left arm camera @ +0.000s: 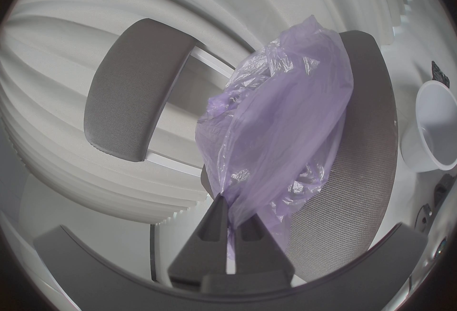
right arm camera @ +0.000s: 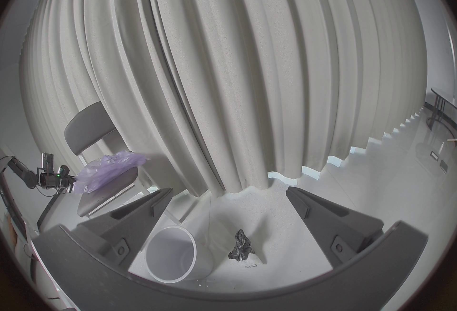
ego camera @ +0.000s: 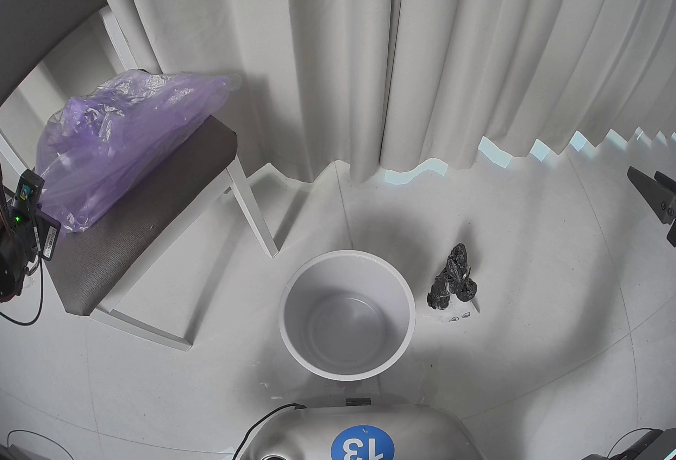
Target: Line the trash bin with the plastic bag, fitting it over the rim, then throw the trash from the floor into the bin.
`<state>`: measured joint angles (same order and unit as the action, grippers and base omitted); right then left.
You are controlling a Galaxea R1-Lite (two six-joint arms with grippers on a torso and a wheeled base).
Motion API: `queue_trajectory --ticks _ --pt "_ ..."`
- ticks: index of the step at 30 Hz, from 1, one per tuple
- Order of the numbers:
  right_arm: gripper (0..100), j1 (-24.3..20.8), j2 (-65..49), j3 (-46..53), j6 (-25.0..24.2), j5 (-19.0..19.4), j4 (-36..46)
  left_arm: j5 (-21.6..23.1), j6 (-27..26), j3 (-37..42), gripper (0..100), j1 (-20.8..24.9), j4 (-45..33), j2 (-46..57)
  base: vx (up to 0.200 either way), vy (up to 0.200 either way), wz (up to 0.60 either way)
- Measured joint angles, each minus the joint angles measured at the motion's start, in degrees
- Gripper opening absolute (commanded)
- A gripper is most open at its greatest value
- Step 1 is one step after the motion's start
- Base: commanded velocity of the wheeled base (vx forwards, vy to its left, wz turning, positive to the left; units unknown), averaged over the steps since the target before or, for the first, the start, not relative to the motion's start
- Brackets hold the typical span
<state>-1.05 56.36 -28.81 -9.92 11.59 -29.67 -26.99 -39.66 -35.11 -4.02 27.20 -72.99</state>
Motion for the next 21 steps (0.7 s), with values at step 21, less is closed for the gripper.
queue_trajectory --ticks 21 --pt "100 0.76 -9.09 17.31 -0.59 -0.95 0.56 10.79 4.38 3.72 0 0.41 0.91 7.33 0.0 0.0 0.0"
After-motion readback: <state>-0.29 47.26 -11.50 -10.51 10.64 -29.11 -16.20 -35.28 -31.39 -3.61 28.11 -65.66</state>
